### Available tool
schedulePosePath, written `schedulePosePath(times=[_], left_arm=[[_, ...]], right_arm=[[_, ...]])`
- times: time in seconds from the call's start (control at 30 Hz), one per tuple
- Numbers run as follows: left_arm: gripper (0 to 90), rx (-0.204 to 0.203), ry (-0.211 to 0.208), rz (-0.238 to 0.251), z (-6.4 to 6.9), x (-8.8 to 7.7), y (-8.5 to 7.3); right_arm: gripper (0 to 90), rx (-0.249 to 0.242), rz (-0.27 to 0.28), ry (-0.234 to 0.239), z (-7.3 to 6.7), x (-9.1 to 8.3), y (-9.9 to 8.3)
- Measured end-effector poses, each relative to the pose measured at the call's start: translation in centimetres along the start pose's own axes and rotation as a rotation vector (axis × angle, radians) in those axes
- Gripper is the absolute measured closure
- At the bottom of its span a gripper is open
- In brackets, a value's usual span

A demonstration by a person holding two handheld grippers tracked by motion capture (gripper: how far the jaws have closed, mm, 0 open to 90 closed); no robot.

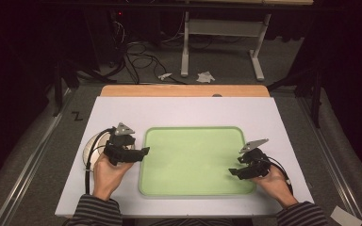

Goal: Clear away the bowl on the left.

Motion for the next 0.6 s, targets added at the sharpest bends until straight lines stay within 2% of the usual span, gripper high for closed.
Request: schedulePosePath(times=[0.07, 0.1, 0.17, 0.2, 0.27, 0.33, 0.4, 0.53, 0.6], left_arm=[[34.2, -0.003, 0.012, 0.005, -0.4, -0.1, 0.3], [34.5, -0.014, 0.017, 0.006, -0.7, -0.1, 0.6], [34.6, -0.011, 0.028, 0.001, -1.0, -0.1, 0.7], [34.6, -0.005, 0.051, 0.0, -1.6, 0.1, 0.8], [34.4, -0.005, 0.055, 0.0, -1.7, 0.1, 0.9], [34.6, -0.016, 0.066, 0.011, -2.3, -0.1, 1.2], [34.8, -0.046, 0.072, 0.015, -3.0, -0.3, 1.7], [35.1, -0.056, 0.109, 0.018, -4.4, -0.1, 2.2], [35.0, -0.059, 0.114, 0.019, -4.6, -0.1, 2.2]], right_arm=[[39.6, -0.004, 0.001, -0.002, 0.0, 0.0, 0.0], [39.6, 0.009, 0.005, -0.001, 0.1, 0.1, 0.0], [39.6, 0.015, 0.005, -0.002, 0.1, 0.0, 0.0], [39.6, 0.008, 0.005, -0.003, 0.2, 0.0, 0.0], [39.6, 0.008, 0.004, -0.007, 0.2, -0.1, 0.0], [39.6, 0.004, 0.006, -0.007, 0.1, -0.1, 0.0], [39.6, 0.018, 0.009, -0.005, 0.0, 0.0, 0.1], [39.7, 0.017, 0.005, -0.007, 0.0, 0.0, 0.0], [39.7, 0.02, 0.005, -0.008, 0.0, 0.0, 0.1]])
Point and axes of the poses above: each handheld gripper's, and its own axes: x roughly forward along the jaws, y roughly out of its top, z roughly to its right, the point moved 5 cm from there along x, roughly forward along the jaws, and after that the axes turned 14 degrees about y, right-handed, at the moved point
